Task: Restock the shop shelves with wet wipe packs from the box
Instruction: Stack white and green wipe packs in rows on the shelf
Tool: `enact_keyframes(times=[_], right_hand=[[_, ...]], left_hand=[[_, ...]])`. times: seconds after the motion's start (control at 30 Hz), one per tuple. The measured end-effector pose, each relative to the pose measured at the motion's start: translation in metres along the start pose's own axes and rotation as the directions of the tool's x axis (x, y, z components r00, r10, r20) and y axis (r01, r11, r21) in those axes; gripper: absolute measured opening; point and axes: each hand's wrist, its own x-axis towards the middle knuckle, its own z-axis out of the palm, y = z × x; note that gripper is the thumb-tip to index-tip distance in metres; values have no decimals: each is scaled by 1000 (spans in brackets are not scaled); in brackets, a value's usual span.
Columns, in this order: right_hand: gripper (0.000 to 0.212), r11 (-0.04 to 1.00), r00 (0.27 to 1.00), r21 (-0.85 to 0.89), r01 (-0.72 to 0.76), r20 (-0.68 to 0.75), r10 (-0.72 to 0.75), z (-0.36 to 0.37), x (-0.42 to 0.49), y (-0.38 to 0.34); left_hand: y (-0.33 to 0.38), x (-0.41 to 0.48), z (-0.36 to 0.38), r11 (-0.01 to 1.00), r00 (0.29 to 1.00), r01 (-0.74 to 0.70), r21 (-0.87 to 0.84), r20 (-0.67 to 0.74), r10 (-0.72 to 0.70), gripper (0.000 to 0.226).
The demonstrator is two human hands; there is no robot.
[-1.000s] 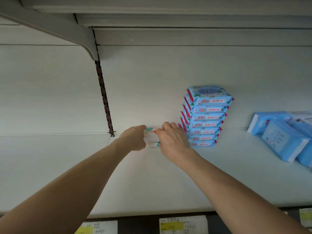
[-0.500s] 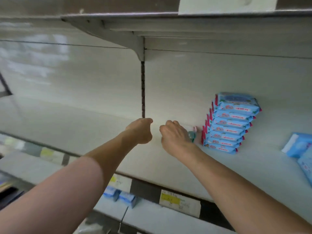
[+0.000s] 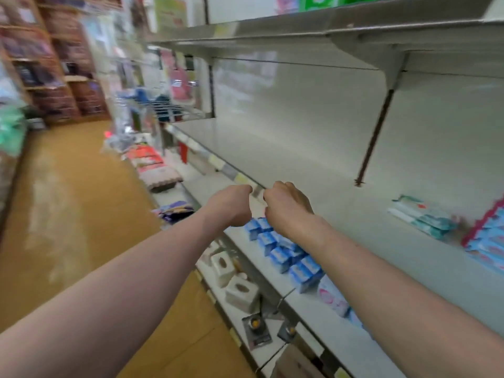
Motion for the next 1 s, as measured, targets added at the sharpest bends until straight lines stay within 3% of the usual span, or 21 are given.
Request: enact_keyframes(times=[0.3, 0.63, 1.0], right_hand=[[32, 926, 927, 49, 375, 5, -375, 24, -13, -186], [33, 782, 775, 125, 611, 109, -623, 66, -100, -393], [21, 584, 512, 224, 780, 308, -802, 142, -194, -532]], left_hand=[[-154, -126, -19, 941, 941, 338, -2, -28, -338, 49], [-317, -313, 2, 738, 738, 675, -25, 35, -674, 65], [-420, -490, 66, 480, 513, 856, -194, 189, -838, 55]])
